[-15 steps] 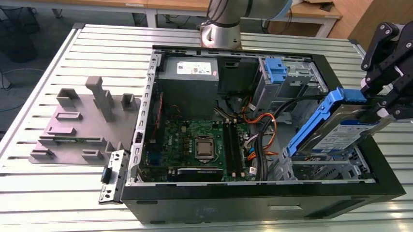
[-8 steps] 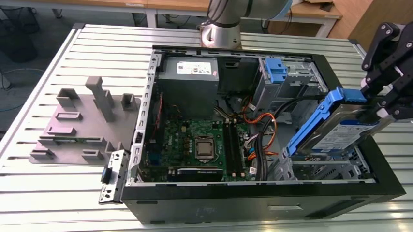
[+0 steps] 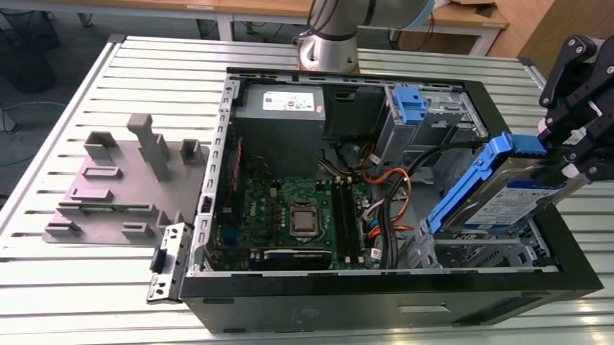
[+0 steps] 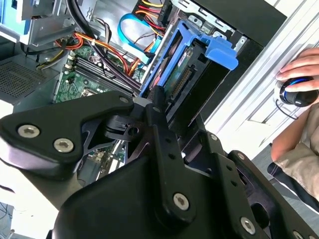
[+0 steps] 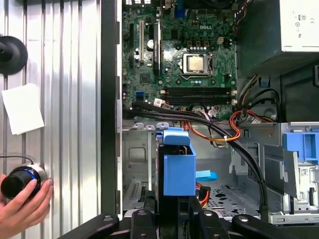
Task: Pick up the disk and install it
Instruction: 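Insert the disk into the insertion slot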
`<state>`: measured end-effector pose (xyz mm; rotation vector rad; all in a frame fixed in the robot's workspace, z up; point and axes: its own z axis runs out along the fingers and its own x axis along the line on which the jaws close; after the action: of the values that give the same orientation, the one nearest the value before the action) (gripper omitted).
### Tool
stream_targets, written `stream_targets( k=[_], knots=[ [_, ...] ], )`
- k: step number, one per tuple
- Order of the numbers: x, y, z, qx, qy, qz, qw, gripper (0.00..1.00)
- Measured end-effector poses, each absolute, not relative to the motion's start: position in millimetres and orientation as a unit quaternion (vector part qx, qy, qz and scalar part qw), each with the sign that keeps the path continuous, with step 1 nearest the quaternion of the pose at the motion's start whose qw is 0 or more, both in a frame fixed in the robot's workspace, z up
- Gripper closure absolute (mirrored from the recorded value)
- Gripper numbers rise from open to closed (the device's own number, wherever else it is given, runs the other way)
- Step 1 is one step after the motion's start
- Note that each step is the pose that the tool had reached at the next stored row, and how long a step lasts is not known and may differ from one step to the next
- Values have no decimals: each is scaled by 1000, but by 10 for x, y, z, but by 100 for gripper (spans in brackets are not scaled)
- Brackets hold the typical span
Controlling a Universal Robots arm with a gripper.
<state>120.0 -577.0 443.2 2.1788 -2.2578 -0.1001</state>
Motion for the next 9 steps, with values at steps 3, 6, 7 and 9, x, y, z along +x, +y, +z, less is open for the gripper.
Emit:
stream_targets(
  k=[3,6,7,9],
  knots=[
    [1178,-5771,4431,694,-719,-32,1,65],
    [1175,-5770,4429,694,-719,-32,1,65],
    [1175,-5770,4424,694,-719,-32,1,65],
    [1174,-5770,4409,694,-719,-32,1,65]
  ],
)
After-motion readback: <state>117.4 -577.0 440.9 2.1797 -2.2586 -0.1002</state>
